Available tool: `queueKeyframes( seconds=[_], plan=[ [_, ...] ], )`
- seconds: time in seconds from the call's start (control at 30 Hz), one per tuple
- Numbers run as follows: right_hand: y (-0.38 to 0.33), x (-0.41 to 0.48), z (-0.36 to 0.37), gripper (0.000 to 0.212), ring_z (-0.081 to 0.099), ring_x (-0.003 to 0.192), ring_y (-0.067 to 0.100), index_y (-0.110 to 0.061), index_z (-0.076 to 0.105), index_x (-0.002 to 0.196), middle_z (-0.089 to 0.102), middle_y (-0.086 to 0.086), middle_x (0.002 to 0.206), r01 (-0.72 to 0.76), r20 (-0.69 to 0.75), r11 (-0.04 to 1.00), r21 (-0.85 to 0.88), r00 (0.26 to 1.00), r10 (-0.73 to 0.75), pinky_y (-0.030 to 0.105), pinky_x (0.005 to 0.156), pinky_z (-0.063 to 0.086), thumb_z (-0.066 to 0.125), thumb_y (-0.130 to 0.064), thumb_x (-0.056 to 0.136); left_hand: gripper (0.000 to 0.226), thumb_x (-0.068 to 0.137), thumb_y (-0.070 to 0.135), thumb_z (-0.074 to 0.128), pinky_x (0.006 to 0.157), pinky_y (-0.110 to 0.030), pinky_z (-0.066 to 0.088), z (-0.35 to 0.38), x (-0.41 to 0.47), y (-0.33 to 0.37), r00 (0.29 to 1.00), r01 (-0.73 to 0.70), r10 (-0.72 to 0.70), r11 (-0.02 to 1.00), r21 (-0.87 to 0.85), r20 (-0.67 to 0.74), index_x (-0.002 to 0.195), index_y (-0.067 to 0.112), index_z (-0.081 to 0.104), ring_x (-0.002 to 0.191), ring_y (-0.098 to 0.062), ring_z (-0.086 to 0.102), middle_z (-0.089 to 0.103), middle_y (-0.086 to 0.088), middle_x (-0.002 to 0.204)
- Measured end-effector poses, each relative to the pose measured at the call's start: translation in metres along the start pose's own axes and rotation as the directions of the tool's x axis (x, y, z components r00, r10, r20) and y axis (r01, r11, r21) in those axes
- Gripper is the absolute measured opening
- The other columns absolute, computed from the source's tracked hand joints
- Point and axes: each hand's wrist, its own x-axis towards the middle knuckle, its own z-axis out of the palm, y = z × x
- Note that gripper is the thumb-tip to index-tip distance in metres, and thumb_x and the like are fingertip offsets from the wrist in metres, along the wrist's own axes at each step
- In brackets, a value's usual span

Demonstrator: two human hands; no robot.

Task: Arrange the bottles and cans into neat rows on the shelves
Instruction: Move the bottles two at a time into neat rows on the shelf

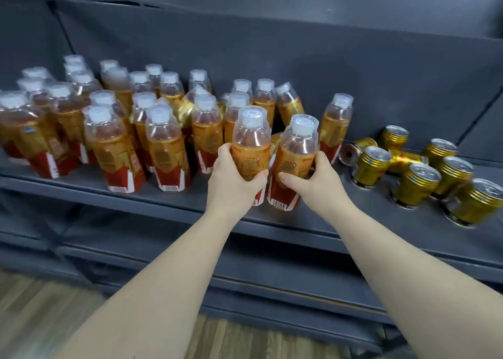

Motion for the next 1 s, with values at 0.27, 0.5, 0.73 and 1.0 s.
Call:
queueKeyframes(
  seconds=[0.27,0.5,0.73,1.0],
  plan=[
    [0.021,-0.052,-0.065,0.068,0.054,0.115,0.01,-0.025,0.04,0.139,0.056,-0.011,0.127,-0.119,-0.216,0.988,-0.101,0.972,0.095,0.032,0.094,0.051,0.079,-0.036,0.084,0.074,0.083,0.037,0.078,0.087,-0.027,0.046,0.055,-0.023,0.031,0.96,-0.073,0.085,0.996,-0.057,0.266,0.139,0.028,0.03,0.106,-0.011,0.053,0.05,0.014,0.118],
    [0.041,-0.106,-0.129,0.063,0.06,0.108,0.009,-0.026,0.042,0.132,0.06,-0.009,0.122,-0.193,-0.378,0.977,-0.087,0.914,0.147,0.027,0.086,0.054,0.08,-0.033,0.083,0.074,0.082,0.036,0.078,0.092,-0.034,0.05,0.115,-0.058,0.076,0.891,-0.141,0.176,0.984,-0.113,0.419,0.139,0.026,0.031,0.108,-0.014,0.055,0.052,0.011,0.117],
    [0.062,-0.176,-0.204,0.058,0.061,0.099,0.0,-0.029,0.043,0.125,0.061,-0.018,0.111,-0.281,-0.527,0.958,-0.051,0.823,0.213,0.019,0.075,0.049,0.081,-0.034,0.08,0.078,0.082,0.037,0.078,0.099,-0.041,0.051,0.183,-0.117,0.128,0.804,-0.185,0.238,0.971,-0.15,0.545,0.142,0.024,0.029,0.12,-0.021,0.056,0.053,0.007,0.125],
    [0.091,-0.266,-0.286,0.058,0.06,0.098,0.003,-0.028,0.043,0.126,0.06,-0.015,0.111,-0.373,-0.664,0.928,-0.017,0.698,0.269,0.018,0.072,0.049,0.079,-0.037,0.082,0.076,0.082,0.04,0.078,0.099,-0.04,0.05,0.253,-0.208,0.177,0.671,-0.242,0.311,0.95,-0.198,0.673,0.143,0.028,0.034,0.118,-0.017,0.055,0.056,0.005,0.132]
  ],
)
